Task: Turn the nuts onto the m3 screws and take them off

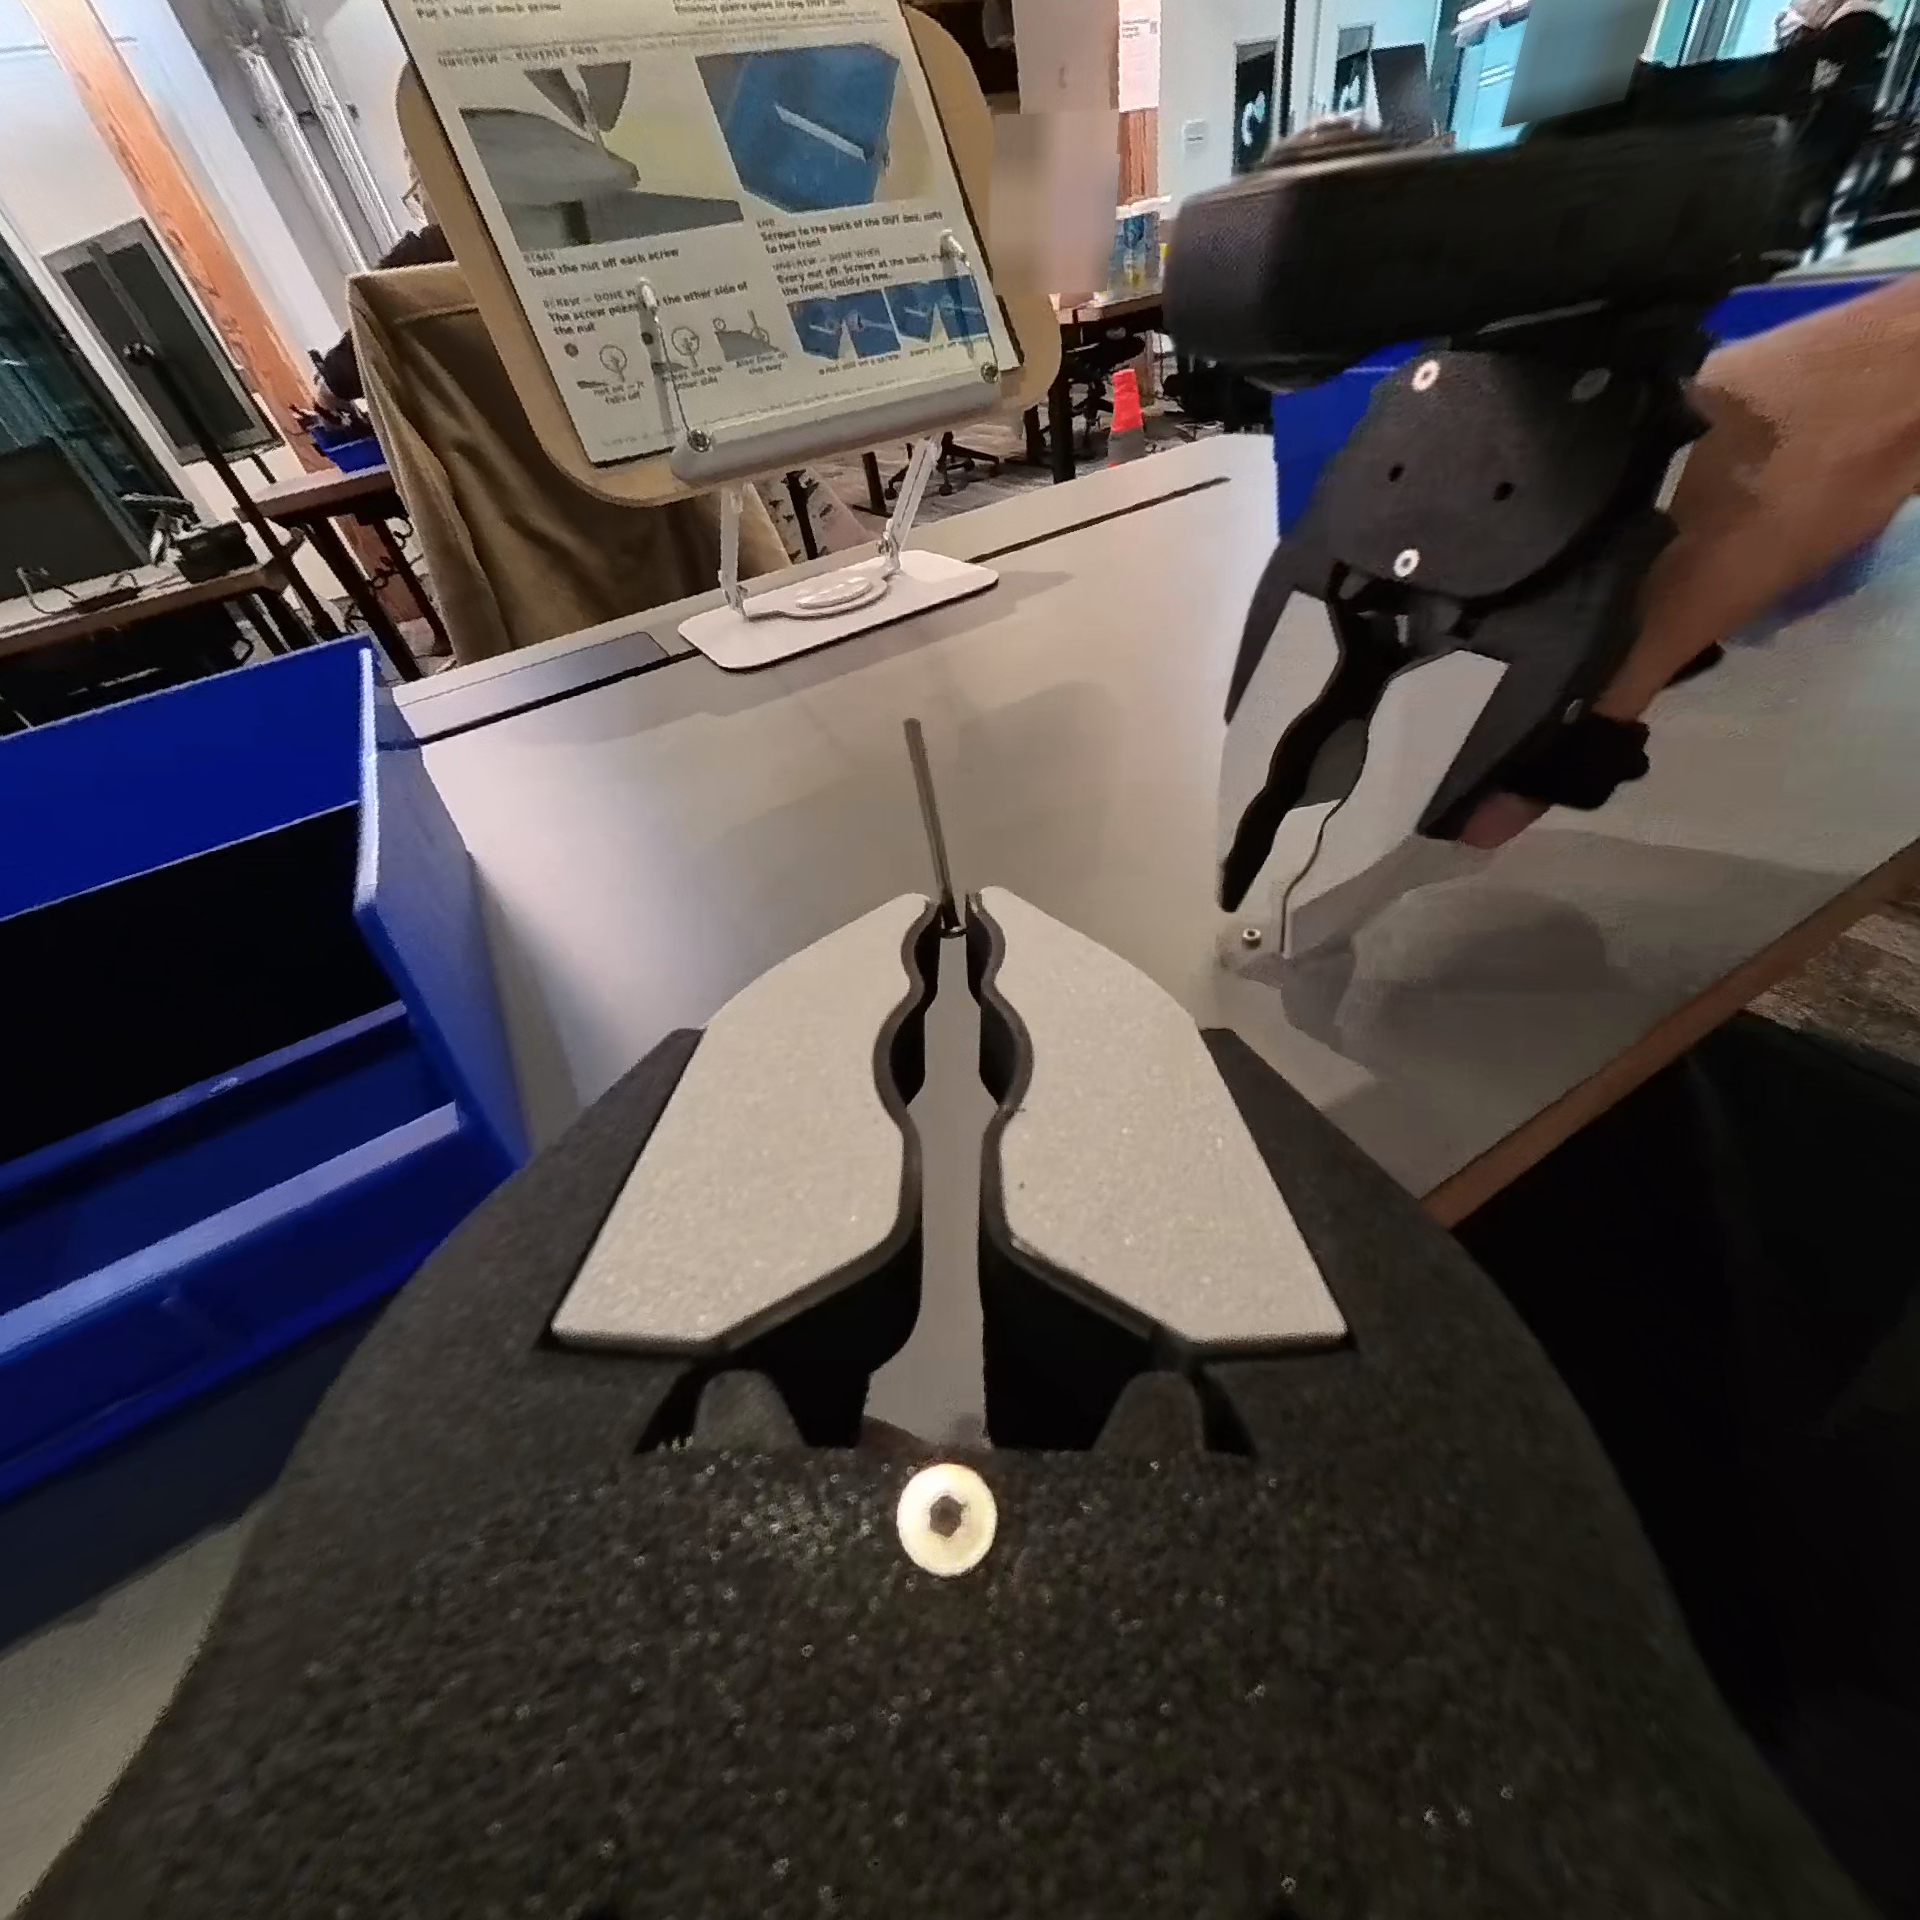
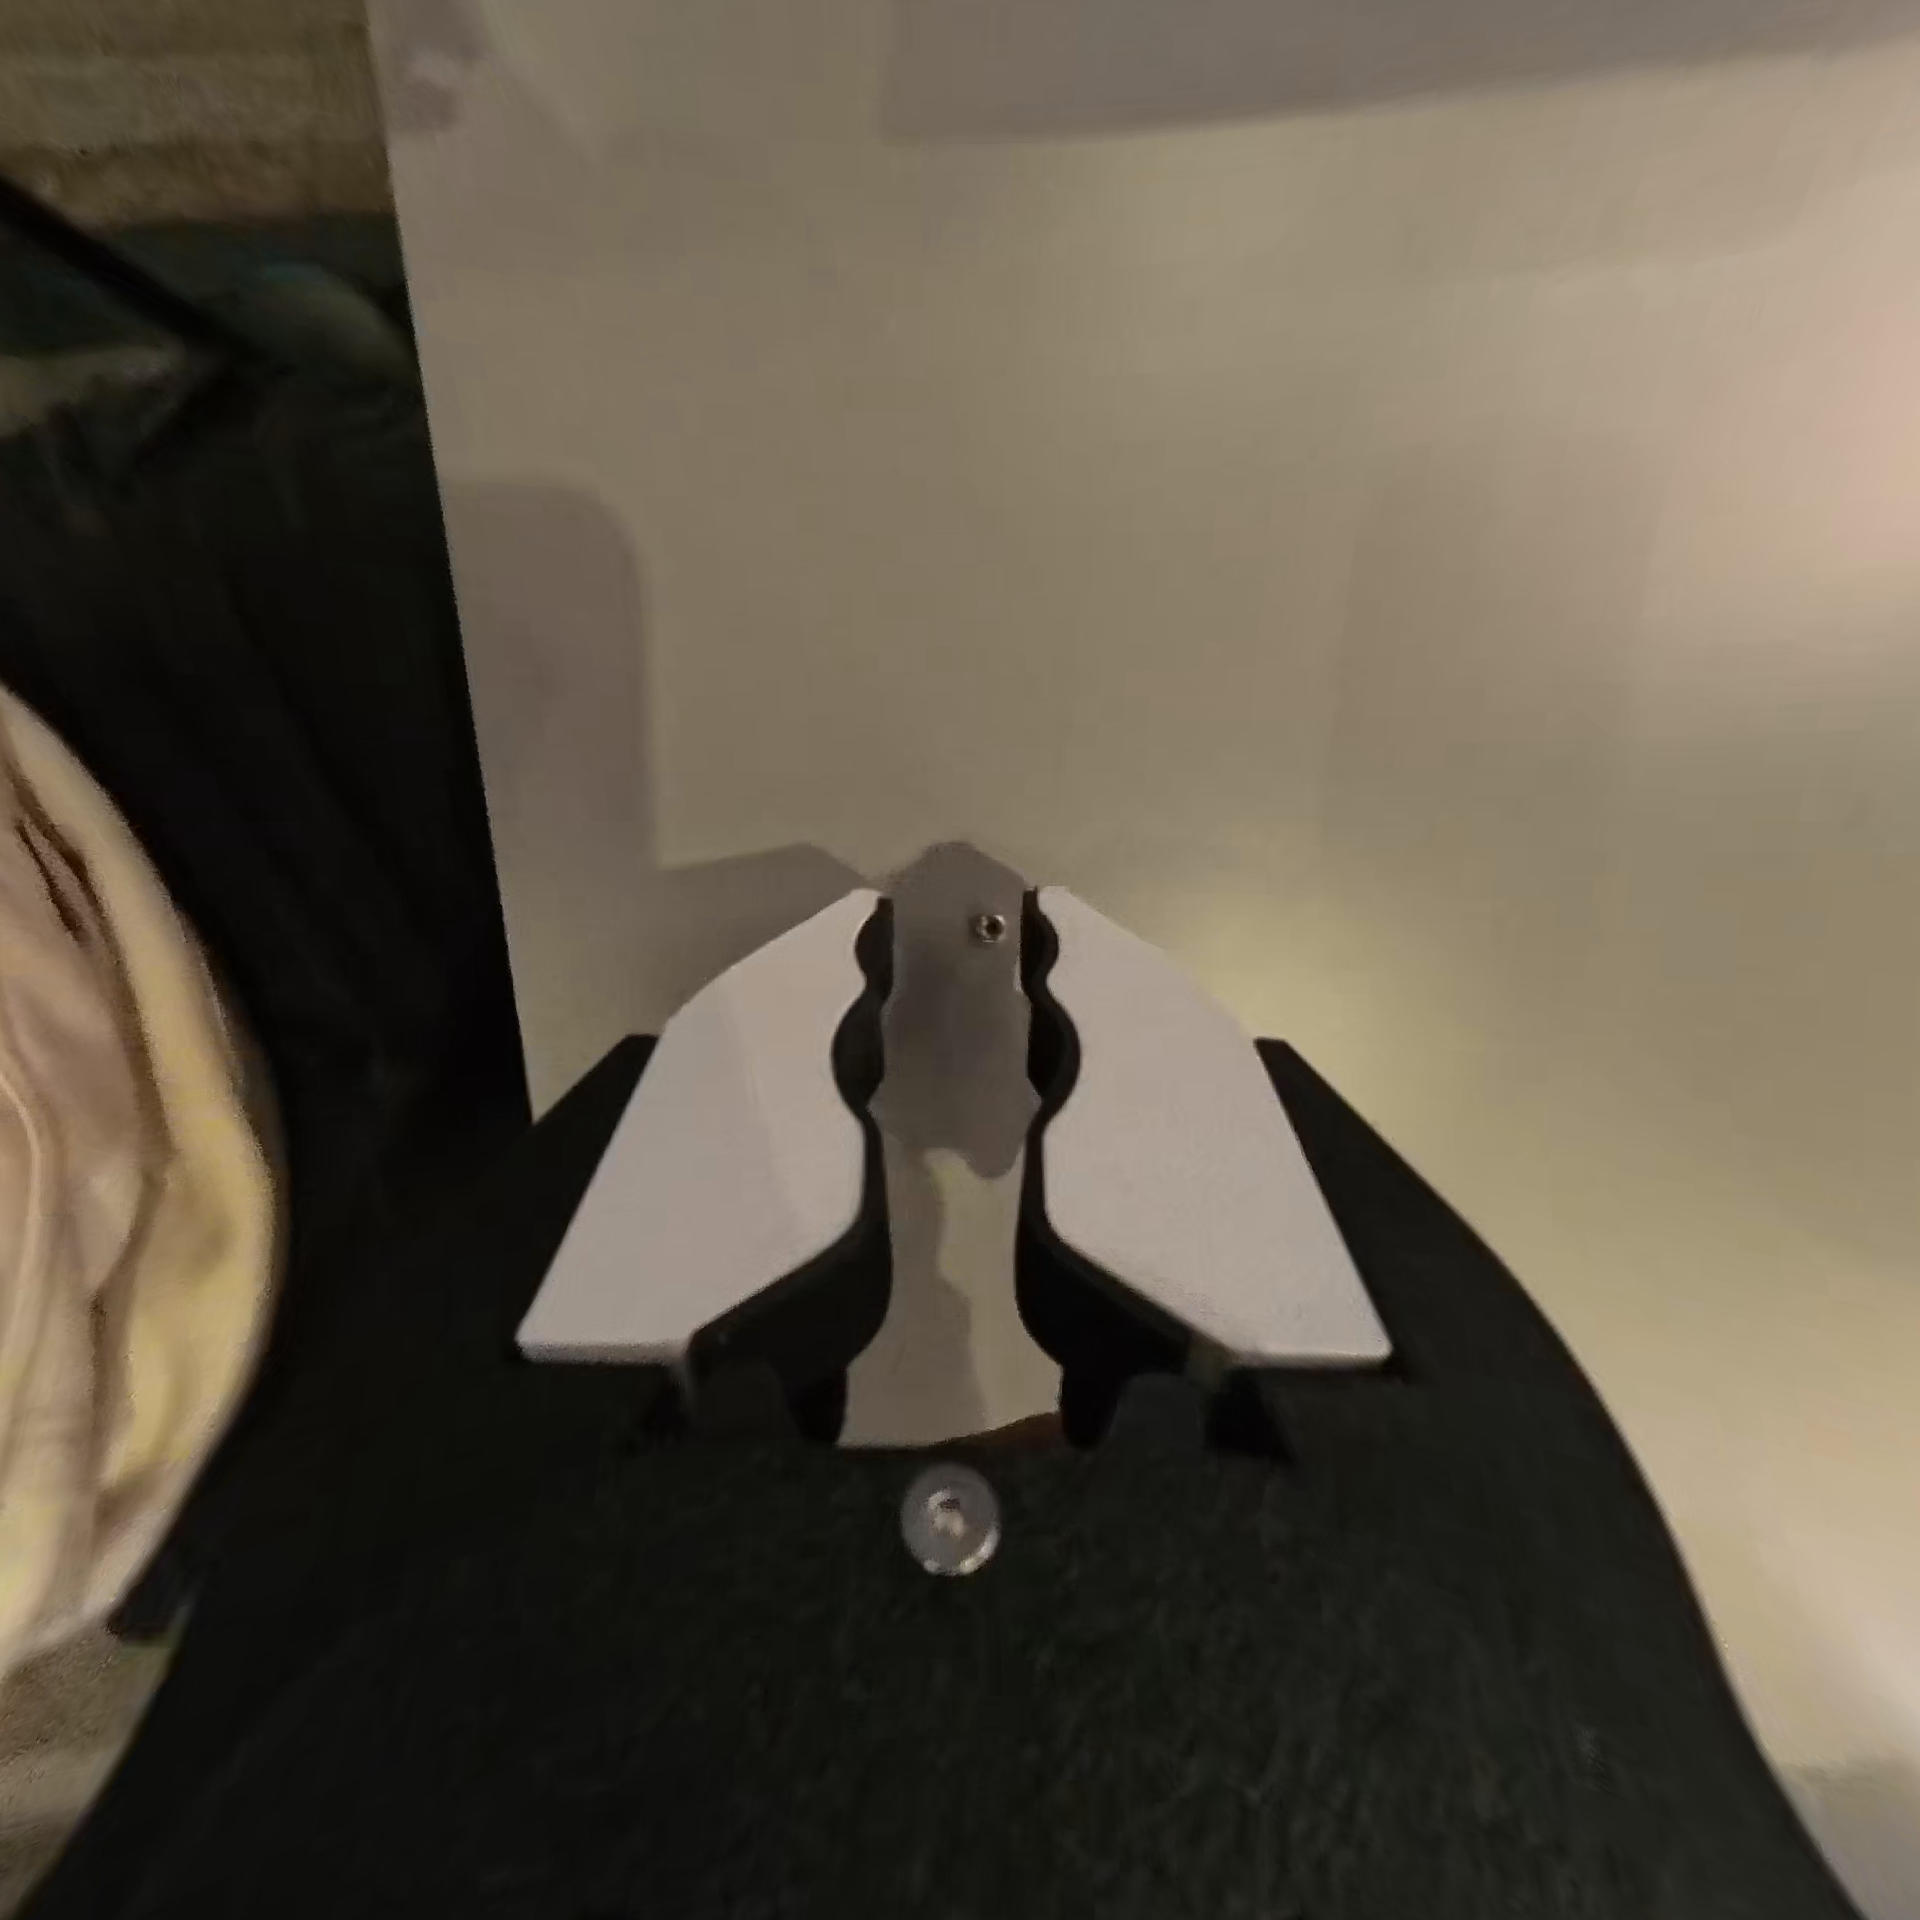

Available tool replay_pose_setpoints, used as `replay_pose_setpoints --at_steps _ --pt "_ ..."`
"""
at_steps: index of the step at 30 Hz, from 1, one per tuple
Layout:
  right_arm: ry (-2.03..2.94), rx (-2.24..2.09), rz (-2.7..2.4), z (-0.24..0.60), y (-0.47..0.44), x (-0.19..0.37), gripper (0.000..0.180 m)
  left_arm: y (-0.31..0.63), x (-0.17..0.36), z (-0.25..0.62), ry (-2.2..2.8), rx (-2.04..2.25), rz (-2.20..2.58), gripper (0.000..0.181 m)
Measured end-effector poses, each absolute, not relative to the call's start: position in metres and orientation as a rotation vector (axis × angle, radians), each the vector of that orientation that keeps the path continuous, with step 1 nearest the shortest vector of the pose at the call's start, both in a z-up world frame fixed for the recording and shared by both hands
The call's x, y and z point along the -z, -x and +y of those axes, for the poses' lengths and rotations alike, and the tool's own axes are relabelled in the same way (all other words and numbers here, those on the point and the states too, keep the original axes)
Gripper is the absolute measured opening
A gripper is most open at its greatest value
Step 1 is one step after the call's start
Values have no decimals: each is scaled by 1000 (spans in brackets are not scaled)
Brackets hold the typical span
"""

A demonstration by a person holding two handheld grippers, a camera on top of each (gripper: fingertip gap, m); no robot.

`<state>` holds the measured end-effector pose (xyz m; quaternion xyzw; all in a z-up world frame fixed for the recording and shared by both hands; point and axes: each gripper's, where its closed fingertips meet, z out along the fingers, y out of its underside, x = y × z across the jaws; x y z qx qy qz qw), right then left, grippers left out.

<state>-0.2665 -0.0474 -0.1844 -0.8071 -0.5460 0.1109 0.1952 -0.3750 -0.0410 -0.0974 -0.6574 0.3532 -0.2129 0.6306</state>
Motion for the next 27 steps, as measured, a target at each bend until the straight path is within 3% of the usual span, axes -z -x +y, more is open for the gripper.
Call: replay_pose_setpoints --at_steps 1,13,27 --pt "2236 -314 -1624 -50 266 185 24 375 97 -41 1502 486 812 4" --pt "2067 -334 -2120 -47 259 185 16 380 94 -40 1491 472 804 4" --pt "2037 -280 -2186 -45 258 194 14 381 95 -40 1493 475 810 4"
